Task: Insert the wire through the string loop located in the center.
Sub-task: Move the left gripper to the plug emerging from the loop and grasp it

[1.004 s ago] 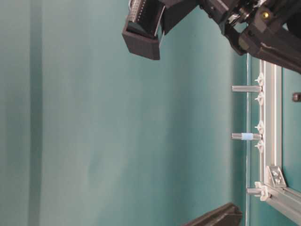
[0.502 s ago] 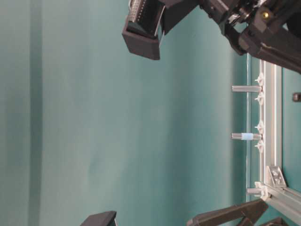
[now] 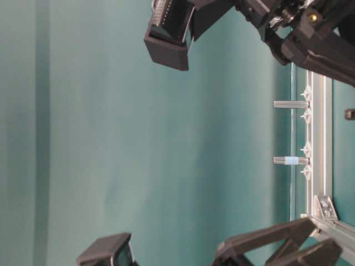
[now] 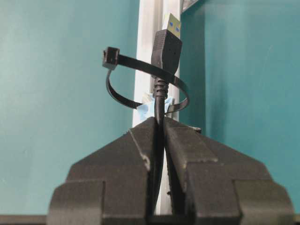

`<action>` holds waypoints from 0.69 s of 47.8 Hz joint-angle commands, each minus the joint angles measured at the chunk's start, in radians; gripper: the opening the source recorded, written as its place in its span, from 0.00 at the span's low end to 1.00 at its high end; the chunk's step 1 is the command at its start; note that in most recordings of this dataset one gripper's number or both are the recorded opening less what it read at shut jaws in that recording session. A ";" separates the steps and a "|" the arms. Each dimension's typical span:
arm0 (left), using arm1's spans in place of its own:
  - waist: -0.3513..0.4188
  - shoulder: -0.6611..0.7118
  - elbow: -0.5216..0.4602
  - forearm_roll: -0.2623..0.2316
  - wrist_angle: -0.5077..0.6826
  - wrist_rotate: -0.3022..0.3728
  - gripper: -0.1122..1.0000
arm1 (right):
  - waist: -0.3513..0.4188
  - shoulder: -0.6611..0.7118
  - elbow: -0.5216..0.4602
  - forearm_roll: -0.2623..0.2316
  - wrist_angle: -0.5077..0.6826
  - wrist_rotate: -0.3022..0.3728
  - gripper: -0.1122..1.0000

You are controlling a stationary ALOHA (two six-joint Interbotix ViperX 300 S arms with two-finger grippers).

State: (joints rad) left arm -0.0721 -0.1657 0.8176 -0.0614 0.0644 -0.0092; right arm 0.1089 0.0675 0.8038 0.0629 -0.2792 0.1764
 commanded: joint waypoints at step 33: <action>-0.009 0.261 -0.206 0.005 -0.049 0.008 0.90 | 0.000 -0.014 -0.012 -0.002 -0.005 -0.002 0.15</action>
State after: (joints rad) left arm -0.0782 0.1012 0.6351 -0.0614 0.0276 -0.0061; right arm 0.1104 0.0675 0.8038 0.0629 -0.2792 0.1779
